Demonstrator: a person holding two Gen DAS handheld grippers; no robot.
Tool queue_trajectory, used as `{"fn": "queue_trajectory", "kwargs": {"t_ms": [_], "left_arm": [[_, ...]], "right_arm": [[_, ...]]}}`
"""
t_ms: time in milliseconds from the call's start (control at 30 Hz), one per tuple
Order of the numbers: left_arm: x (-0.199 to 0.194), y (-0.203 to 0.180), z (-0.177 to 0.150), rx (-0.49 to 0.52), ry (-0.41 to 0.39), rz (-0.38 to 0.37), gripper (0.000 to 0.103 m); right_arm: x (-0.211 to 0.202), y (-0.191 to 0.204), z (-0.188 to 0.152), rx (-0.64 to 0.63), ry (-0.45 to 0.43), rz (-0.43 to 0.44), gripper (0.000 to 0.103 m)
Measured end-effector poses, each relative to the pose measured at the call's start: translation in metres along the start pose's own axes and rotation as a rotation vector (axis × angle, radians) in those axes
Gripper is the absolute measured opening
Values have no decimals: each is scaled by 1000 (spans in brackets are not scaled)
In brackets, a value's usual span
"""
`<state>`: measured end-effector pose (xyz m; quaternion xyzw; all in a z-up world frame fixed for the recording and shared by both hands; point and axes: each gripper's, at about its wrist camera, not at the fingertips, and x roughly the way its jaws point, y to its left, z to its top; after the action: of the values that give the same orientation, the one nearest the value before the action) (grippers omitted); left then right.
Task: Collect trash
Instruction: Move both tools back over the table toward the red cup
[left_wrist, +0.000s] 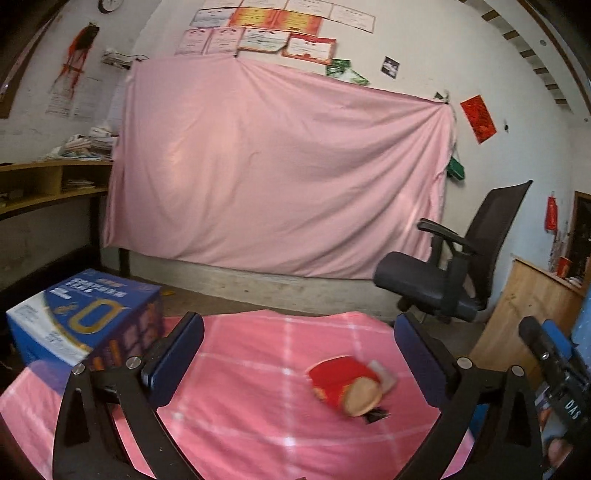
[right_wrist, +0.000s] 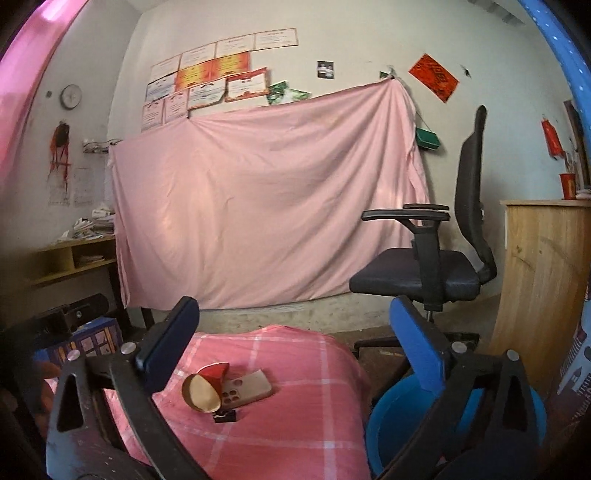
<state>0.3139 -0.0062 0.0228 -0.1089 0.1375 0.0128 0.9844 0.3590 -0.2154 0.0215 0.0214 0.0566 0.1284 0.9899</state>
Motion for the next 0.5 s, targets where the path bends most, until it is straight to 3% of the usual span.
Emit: {"fn": "queue_trajectory", "kwargs": {"t_ms": [300,500], "left_arm": [[-4,24,-17,17,-24,54,101],[3,36,-24,31,3,56,101]], "right_arm": [[14,26,-12,-74,62,39,103],[37,41,-29,-118,206,70,103]]}}
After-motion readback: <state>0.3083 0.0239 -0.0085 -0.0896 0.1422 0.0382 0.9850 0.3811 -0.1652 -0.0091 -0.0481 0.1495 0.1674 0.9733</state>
